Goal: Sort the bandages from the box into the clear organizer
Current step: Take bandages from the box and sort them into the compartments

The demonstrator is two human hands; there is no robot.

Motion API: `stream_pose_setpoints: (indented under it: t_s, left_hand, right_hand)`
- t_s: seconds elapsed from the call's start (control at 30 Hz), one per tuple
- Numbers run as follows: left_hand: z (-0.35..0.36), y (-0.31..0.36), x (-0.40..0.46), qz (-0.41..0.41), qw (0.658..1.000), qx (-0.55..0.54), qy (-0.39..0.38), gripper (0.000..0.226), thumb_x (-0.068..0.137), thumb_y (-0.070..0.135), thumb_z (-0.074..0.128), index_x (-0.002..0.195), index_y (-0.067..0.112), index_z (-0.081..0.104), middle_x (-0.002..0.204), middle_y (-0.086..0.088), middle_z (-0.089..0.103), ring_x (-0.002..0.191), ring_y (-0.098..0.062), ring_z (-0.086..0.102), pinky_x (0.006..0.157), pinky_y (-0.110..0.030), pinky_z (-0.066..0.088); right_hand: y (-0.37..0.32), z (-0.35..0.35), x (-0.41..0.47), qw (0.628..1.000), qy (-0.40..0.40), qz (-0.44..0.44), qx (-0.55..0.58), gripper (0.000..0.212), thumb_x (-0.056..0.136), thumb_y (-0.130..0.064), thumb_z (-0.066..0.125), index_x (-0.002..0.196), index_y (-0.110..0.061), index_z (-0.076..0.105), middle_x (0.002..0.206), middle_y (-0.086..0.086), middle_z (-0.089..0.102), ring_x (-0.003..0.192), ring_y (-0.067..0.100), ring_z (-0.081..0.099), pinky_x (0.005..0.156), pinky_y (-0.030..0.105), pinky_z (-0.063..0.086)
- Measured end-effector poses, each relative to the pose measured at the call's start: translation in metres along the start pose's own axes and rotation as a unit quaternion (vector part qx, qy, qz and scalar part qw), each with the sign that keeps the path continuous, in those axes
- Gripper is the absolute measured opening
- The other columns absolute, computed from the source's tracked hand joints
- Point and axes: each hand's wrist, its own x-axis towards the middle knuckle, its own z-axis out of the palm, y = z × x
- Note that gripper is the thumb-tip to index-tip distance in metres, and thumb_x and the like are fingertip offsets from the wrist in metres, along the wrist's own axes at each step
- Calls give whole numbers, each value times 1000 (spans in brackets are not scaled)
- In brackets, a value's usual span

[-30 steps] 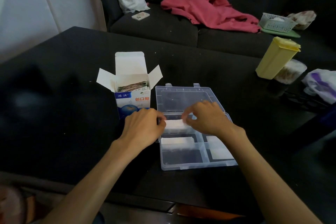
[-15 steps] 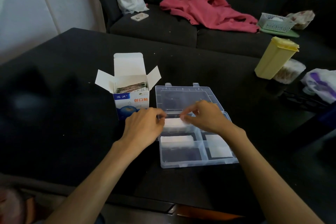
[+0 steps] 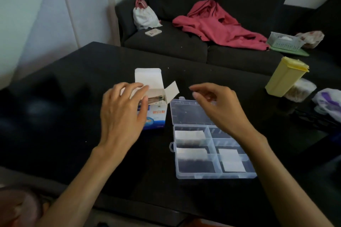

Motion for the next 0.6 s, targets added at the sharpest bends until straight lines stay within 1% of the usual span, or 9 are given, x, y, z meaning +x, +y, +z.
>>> stream_pose_setpoints:
  t_s: [0.03, 0.1, 0.17, 0.23, 0.33, 0.4, 0.43, 0.5, 0.6]
  left_hand:
    - [-1, -6, 1, -22, 999, 19, -39, 35, 90, 29, 51, 120, 16, 63, 125, -5, 59, 119, -26, 47, 99, -44, 36]
    - [-1, -14, 0, -71, 992, 4, -100, 35, 93, 35, 48, 123, 22, 61, 133, 0, 55, 125, -21, 41, 102, -40, 34]
    - [-2, -16, -1, -127, 985, -52, -109, 34, 93, 38, 50, 121, 24, 61, 133, 4, 53, 125, -15, 41, 96, -36, 41]
    - [-2, -17, -2, -153, 979, -90, -99, 32, 91, 39, 54, 118, 25, 63, 132, 6, 53, 123, -11, 41, 87, -31, 44]
    - [-2, -15, -3, -154, 976, -111, -109, 28, 88, 41, 59, 111, 28, 66, 130, 10, 53, 121, -8, 41, 81, -28, 42]
    - [-3, -15, -3, -157, 973, -114, -121, 27, 88, 43, 58, 111, 30, 66, 132, 12, 51, 123, -7, 40, 83, -29, 42]
    - [-4, -16, -2, -158, 972, -113, -129, 28, 88, 44, 57, 112, 31, 66, 133, 12, 50, 124, -7, 39, 85, -30, 43]
    - [-4, -16, 0, -164, 970, -113, -137, 29, 89, 45, 57, 113, 33, 65, 135, 13, 49, 125, -7, 38, 86, -30, 42]
    - [-6, -17, 3, -178, 967, -121, -138, 29, 89, 45, 56, 114, 34, 65, 136, 13, 49, 126, -7, 38, 87, -30, 42]
  right_hand:
    - [-12, 6, 9, 1000, -15, -28, 1, 27, 93, -21, 54, 119, -22, 61, 103, -13, 60, 88, -3, 56, 74, 8, 46]
    - [-26, 23, 32, 995, -59, -78, -28, 28, 95, -21, 51, 122, -21, 59, 113, -8, 63, 96, 0, 57, 84, 17, 49]
    - [-31, 40, 58, 985, -111, -104, -82, 27, 95, -21, 52, 119, -18, 62, 117, -1, 64, 100, 8, 59, 88, 28, 51]
    - [-31, 54, 81, 965, -177, -106, -159, 25, 92, -24, 56, 113, -15, 66, 113, 3, 66, 99, 16, 61, 86, 34, 52]
    - [-28, 66, 99, 916, -251, -120, -289, 32, 84, -34, 66, 108, -13, 66, 105, 4, 67, 90, 19, 62, 79, 32, 53]
    - [-31, 72, 104, 887, -261, -149, -352, 37, 83, -37, 67, 110, -12, 65, 104, 5, 67, 85, 17, 61, 72, 27, 52]
    - [-34, 74, 106, 879, -254, -164, -370, 37, 84, -37, 67, 110, -11, 64, 103, 5, 66, 81, 17, 60, 68, 25, 49]
    - [-38, 76, 110, 876, -241, -178, -377, 34, 86, -34, 64, 111, -11, 64, 103, 5, 67, 78, 16, 59, 62, 23, 43]
    - [-40, 79, 115, 875, -241, -187, -375, 32, 86, -30, 63, 111, -10, 64, 105, 5, 67, 78, 15, 59, 60, 22, 41]
